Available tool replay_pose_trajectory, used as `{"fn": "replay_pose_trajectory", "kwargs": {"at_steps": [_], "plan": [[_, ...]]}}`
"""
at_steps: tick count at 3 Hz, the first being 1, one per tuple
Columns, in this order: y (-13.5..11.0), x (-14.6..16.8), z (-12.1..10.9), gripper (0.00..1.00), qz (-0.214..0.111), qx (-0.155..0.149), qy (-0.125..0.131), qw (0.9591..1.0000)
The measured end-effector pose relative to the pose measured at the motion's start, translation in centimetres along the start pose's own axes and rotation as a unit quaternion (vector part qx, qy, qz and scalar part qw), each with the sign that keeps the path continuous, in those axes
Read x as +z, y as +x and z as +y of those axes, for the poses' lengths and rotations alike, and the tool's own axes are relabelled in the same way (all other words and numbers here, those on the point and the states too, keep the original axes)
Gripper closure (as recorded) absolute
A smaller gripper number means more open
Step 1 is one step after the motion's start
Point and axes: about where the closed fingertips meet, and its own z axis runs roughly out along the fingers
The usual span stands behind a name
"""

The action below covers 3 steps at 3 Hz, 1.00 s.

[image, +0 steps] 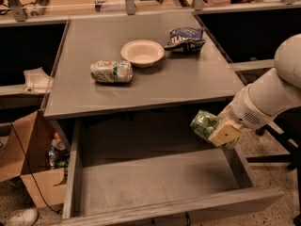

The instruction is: Place green can into top drawer

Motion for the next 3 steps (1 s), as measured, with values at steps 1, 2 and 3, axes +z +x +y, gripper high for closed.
{"fn": "replay_pose_trajectory", "kwargs": {"at_steps": [1,2,3], "plan": [[0.6,1.2,1.0,1.00,0.002,0.005,-0.018,0.9998],[0.6,1.2,1.0,1.00,0.002,0.005,-0.019,0.9998],[0.8,3.0,2.1,1.00,0.010,0.012,-0.034,0.9993]]}}
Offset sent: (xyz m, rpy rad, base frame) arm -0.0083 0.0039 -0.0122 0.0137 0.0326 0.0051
